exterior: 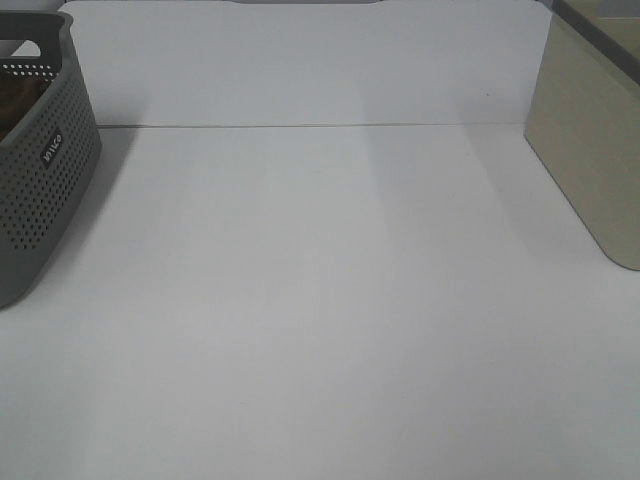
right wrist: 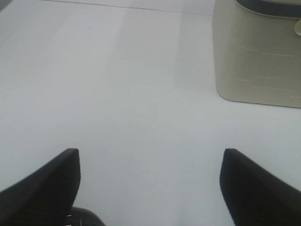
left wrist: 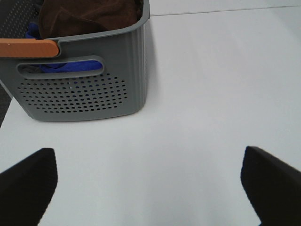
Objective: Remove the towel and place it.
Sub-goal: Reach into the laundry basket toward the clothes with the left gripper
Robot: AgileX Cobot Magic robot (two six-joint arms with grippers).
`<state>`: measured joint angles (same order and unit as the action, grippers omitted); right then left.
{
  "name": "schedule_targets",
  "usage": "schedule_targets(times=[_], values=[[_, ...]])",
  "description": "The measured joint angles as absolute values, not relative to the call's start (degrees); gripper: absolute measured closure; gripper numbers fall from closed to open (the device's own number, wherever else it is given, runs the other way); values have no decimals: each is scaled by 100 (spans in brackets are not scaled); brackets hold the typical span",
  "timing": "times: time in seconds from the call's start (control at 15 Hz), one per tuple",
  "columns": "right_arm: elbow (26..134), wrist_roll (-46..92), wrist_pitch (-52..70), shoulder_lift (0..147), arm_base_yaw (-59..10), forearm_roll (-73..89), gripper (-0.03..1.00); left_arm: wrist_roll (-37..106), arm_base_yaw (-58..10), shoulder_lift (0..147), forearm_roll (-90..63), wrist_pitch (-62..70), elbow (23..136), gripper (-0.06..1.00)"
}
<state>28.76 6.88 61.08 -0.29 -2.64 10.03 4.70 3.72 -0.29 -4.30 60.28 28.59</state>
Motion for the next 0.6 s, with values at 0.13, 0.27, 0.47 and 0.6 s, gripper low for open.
schedule_targets(times=[0.13, 0.27, 0.47, 0.6], values=[[2876, 688, 6108, -29, -264, 1003, 18, 470, 212, -29, -424, 6028, 2859, -4], [2876, 688, 6108, -29, -264, 1003, 18, 470, 0, -29, -424, 6028, 2859, -4], [2876, 688, 6108, -29, -264, 1003, 18, 470, -17, -29, -424, 6028, 2859, -4], [2876, 688, 6108, -29, -264, 1003, 18, 470, -17, -29, -424, 6028, 2859, -4]])
